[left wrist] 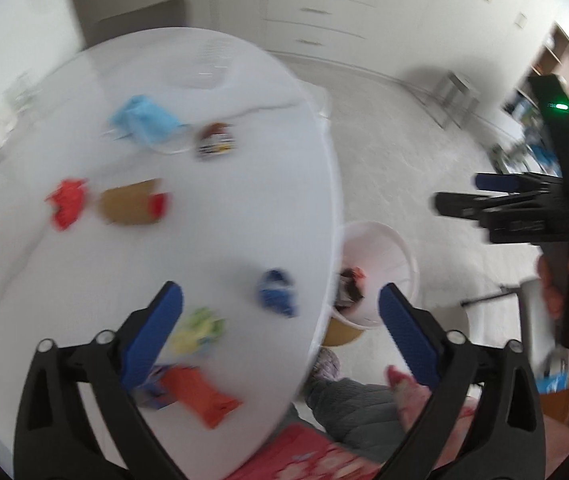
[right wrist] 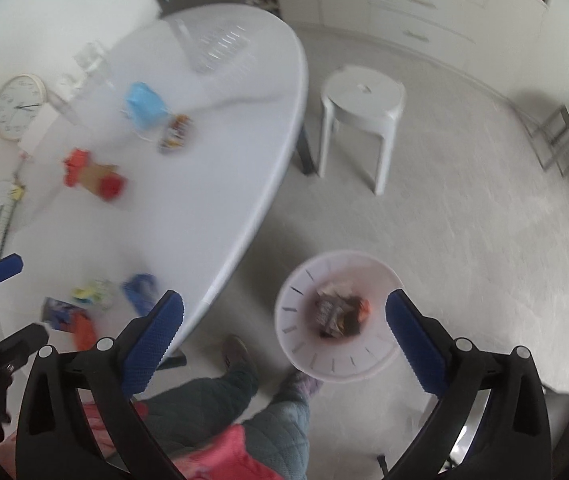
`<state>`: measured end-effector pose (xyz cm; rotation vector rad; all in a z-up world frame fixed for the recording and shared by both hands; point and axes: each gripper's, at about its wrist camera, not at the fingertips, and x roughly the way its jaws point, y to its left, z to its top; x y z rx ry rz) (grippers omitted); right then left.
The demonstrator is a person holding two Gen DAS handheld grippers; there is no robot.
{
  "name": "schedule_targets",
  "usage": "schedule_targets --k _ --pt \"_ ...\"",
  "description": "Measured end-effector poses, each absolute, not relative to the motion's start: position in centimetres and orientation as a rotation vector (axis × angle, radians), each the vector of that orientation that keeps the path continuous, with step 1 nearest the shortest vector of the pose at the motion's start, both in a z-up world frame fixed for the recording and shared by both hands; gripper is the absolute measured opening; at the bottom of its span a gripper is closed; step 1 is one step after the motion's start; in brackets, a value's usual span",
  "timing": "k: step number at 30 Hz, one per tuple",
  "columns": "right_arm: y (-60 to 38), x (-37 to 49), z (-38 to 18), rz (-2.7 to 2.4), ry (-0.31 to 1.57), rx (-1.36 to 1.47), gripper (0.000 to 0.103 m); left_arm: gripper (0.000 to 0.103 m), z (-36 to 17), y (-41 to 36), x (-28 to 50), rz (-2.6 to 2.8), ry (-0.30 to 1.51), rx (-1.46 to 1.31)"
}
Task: Collect trash
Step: 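Move both tools back over the table toward the grey cardboard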
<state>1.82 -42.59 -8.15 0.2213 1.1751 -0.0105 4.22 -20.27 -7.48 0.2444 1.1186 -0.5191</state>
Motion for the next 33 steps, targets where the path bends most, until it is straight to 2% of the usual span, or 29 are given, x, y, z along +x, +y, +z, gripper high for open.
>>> schedule_targets --k 7,14,21,33 --pt "-35.4 3.8 -7.2 0.174 1.142 0.113 0.101 0.095 -8.1 -9.8 3.2 -0.33 1.139 0.131" --pt "-28.3 5.1 -8.8 0.359 1.198 -0.002 0.101 0.095 -11.3 -3.4 1.5 -0.21 1.206 0.042" --pt "-25.2 4.7 -10.4 0.408 1.247 -0.095 0.1 0.095 -14.6 -2.4 1.2 -0.224 1.256 0.005" --pt "-26.0 4.2 -11.1 0.348 1.293 -0.074 0.101 0.095 -18.9 -3.1 4.1 -0.212 1.343 -0.073"
